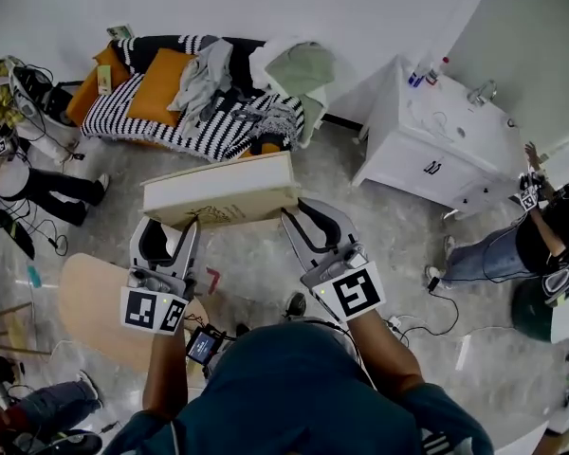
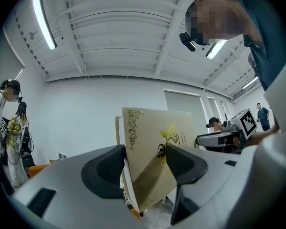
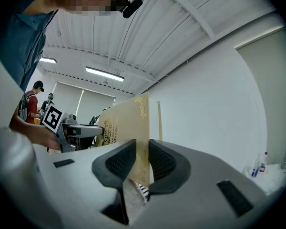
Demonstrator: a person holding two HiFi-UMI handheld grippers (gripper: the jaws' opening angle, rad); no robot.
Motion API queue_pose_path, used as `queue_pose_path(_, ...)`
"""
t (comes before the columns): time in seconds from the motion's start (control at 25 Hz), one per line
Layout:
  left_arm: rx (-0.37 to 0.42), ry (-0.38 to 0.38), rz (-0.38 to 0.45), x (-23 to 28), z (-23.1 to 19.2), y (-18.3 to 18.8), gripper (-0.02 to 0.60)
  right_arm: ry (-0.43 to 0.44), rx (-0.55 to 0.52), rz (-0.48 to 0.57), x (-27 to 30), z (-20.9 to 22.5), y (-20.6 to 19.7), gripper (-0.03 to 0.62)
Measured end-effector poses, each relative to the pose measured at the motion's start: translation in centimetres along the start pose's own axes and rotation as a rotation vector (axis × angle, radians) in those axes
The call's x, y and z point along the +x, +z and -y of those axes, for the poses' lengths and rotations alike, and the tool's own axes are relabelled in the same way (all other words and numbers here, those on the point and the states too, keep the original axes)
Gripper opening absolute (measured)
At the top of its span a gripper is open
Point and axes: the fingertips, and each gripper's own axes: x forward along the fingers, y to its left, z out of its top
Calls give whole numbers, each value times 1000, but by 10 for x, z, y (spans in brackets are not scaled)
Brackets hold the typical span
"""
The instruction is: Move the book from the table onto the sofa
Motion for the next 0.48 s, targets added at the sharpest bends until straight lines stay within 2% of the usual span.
queue_pose_path(0.16, 14, 20, 8, 27, 8, -2, 270, 22, 0, 16, 5, 30, -3, 91)
queue_pose_path(0.48, 33, 21, 10, 51, 2, -13, 270, 27, 5, 16, 20, 51, -17, 90)
